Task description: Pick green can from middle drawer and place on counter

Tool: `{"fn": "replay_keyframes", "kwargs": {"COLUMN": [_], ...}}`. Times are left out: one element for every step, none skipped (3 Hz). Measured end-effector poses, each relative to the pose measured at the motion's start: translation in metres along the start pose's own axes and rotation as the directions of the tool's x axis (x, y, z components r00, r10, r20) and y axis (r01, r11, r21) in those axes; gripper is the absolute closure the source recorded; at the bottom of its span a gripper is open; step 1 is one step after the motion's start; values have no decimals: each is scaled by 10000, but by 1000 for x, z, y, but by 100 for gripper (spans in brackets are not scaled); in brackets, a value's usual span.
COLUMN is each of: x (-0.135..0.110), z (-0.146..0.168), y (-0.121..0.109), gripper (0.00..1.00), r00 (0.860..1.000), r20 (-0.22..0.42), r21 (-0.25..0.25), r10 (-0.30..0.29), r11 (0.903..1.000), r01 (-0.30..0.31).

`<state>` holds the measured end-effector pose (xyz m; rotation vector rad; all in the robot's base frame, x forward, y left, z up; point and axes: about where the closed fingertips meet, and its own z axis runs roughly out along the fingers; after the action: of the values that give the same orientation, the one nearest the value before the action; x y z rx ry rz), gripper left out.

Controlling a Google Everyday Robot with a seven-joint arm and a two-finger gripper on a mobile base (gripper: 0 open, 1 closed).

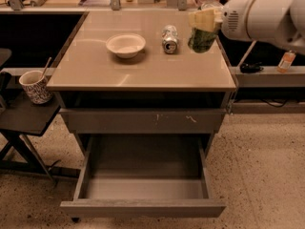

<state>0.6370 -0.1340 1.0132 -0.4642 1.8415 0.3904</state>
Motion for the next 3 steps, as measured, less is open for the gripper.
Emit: {"fn": "replay_keyframes", "kwargs": {"x": [29, 66, 69], "z": [71, 154, 172], "y": [-37, -37, -29], "gripper": [100, 100, 81], "r00": [9851, 9402, 9238], "r20": [-1708, -3390, -3787], "r21": [-283, -1009, -1417], "r10": [187, -341, -562], "r11": [9993, 9949, 9899], "r01": [-239, -3, 21]}}
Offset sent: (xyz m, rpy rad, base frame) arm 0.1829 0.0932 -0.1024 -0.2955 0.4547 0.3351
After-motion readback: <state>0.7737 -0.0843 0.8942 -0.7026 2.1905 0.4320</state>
